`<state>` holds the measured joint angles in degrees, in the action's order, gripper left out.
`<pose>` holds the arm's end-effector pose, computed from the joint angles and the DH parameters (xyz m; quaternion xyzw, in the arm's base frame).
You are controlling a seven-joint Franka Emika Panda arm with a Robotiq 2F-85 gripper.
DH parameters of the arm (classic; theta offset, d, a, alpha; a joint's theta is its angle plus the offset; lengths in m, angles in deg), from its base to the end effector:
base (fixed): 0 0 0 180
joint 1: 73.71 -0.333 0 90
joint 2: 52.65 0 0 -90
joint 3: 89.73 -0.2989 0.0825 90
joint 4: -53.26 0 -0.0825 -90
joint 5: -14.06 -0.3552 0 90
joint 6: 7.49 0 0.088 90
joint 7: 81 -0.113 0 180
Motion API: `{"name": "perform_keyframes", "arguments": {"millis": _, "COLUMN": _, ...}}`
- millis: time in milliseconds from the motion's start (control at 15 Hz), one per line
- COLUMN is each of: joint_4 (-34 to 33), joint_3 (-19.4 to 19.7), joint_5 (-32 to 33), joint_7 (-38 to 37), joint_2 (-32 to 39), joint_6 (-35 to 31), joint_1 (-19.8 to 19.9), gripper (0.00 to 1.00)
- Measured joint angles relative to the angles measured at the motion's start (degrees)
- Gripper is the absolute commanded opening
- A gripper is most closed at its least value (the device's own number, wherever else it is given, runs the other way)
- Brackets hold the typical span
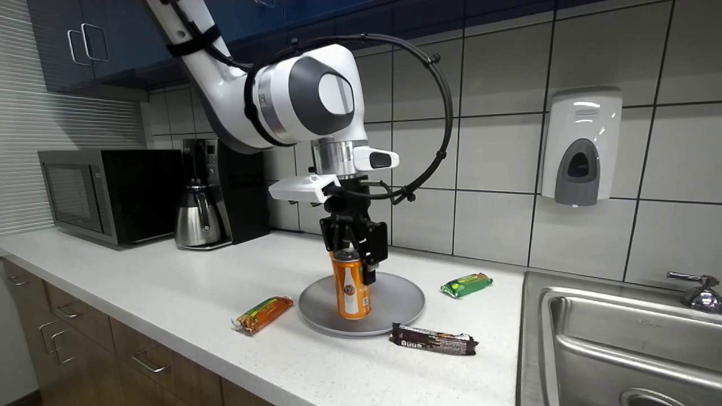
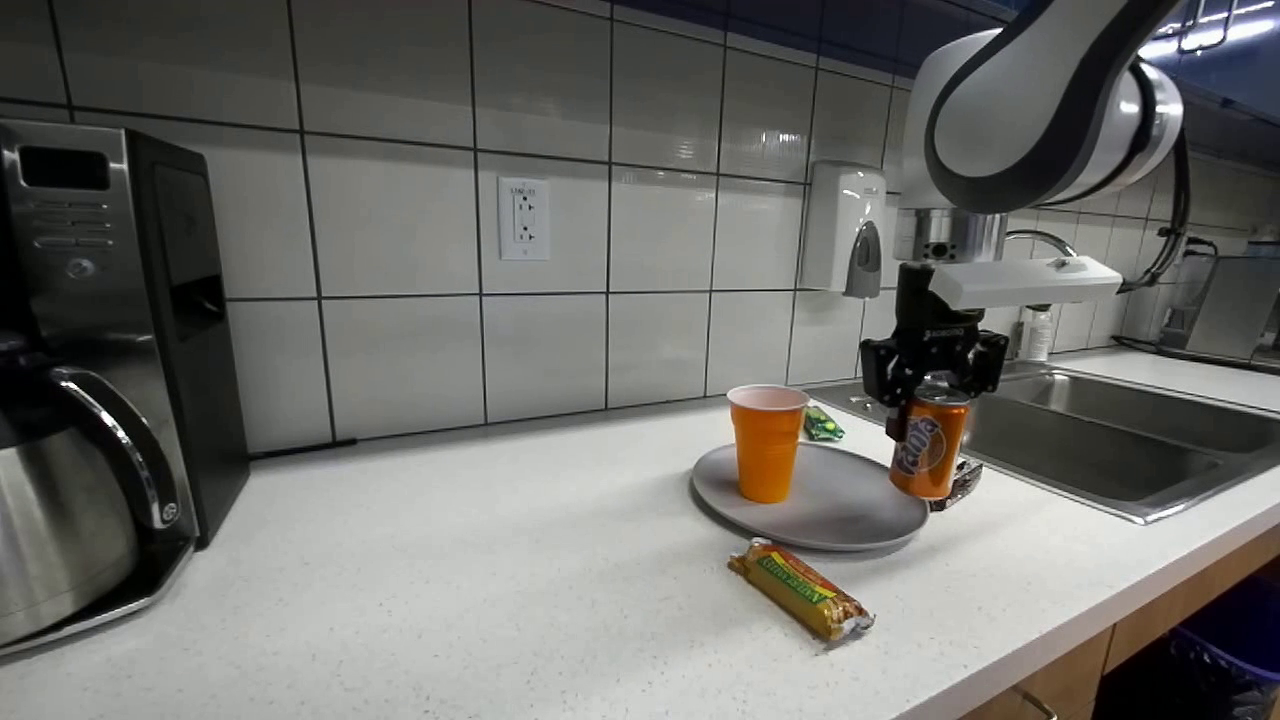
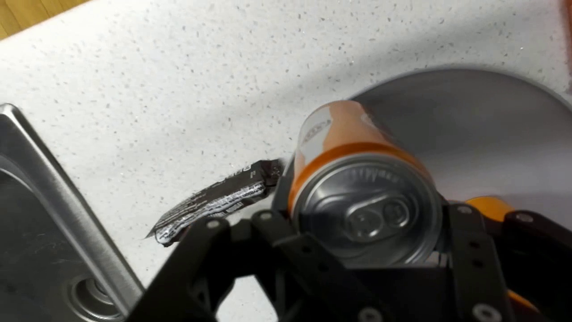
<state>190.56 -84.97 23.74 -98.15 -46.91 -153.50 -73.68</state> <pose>0.4835 -0.0391 0.2797 0.9908 -0.1218 0.0313 0.0500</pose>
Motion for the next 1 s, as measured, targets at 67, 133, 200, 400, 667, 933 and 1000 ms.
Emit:
{"name": "perform_keyframes", "arguments": {"millis": 67, "joint_4": 0.3, "joint_3": 0.3, "joint_5": 0.0, "joint_7": 0.1, "joint_2": -0.2, "joint_6": 0.0, "joint_1": 0.4, "gripper": 0.39}}
{"name": "perform_keyframes", "arguments": {"millis": 133, "joint_4": 0.5, "joint_3": 0.7, "joint_5": 0.0, "joint_7": 0.2, "joint_2": -0.4, "joint_6": 0.0, "joint_1": 0.8, "gripper": 0.39}}
{"name": "perform_keyframes", "arguments": {"millis": 200, "joint_4": 0.7, "joint_3": 1.1, "joint_5": 0.0, "joint_7": 0.3, "joint_2": -0.5, "joint_6": 0.0, "joint_1": 1.1, "gripper": 0.39}}
{"name": "perform_keyframes", "arguments": {"millis": 400, "joint_4": 1.5, "joint_3": 2.2, "joint_5": 0.0, "joint_7": 0.6, "joint_2": -1.0, "joint_6": 0.0, "joint_1": 2.4, "gripper": 0.39}}
{"name": "perform_keyframes", "arguments": {"millis": 667, "joint_4": 2.3, "joint_3": 3.9, "joint_5": 0.0, "joint_7": 1.4, "joint_2": -1.7, "joint_6": 0.0, "joint_1": 4.1, "gripper": 0.39}}
{"name": "perform_keyframes", "arguments": {"millis": 933, "joint_4": 2.5, "joint_3": 5.7, "joint_5": 0.1, "joint_7": 2.6, "joint_2": -2.2, "joint_6": 0.0, "joint_1": 6.0, "gripper": 0.39}}
{"name": "perform_keyframes", "arguments": {"millis": 1000, "joint_4": 2.5, "joint_3": 6.1, "joint_5": 0.2, "joint_7": 2.8, "joint_2": -2.2, "joint_6": 0.0, "joint_1": 6.5, "gripper": 0.39}}
